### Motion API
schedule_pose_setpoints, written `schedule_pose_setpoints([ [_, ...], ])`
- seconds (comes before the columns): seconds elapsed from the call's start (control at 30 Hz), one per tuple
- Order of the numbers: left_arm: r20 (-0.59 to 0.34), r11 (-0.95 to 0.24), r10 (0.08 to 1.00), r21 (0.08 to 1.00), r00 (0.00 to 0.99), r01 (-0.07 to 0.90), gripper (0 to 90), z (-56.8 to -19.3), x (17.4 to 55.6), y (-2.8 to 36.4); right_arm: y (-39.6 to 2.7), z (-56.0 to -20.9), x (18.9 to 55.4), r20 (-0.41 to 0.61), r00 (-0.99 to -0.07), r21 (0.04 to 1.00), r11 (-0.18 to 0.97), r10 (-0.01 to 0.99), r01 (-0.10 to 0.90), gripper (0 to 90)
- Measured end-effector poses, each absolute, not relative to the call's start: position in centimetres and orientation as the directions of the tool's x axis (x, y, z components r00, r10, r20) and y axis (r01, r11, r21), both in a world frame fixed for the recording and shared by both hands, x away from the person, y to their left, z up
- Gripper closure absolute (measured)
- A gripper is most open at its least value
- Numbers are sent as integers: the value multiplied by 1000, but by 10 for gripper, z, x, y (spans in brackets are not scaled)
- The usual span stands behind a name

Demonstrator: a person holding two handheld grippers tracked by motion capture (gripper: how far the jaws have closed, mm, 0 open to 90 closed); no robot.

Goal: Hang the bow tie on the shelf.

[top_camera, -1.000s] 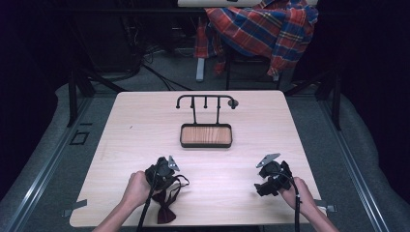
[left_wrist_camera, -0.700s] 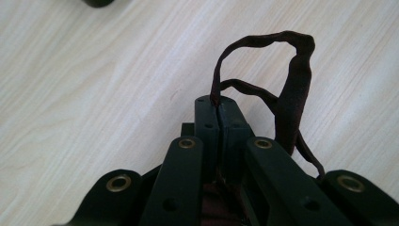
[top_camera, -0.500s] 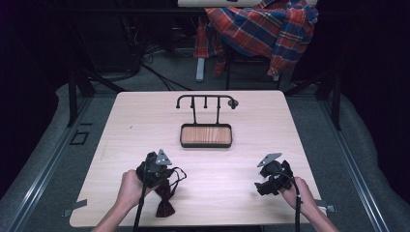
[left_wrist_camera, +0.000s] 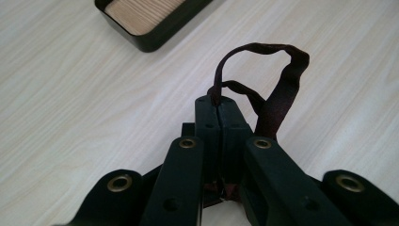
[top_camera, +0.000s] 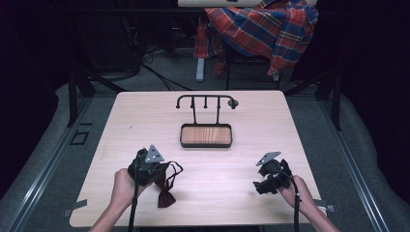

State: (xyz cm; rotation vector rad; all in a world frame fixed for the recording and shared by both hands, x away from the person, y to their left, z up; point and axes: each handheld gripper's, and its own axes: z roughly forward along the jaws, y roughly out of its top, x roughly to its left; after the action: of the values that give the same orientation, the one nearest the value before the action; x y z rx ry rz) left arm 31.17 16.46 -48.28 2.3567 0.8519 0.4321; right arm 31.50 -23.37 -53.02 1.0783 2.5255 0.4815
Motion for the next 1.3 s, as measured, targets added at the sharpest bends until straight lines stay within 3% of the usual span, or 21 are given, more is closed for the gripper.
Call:
schedule_pose_setpoints([
  [1.3,110,-497,755,739,647,454,892,-444,349,178,-234,-531,314,-179,-643,430,647,745,629,152],
])
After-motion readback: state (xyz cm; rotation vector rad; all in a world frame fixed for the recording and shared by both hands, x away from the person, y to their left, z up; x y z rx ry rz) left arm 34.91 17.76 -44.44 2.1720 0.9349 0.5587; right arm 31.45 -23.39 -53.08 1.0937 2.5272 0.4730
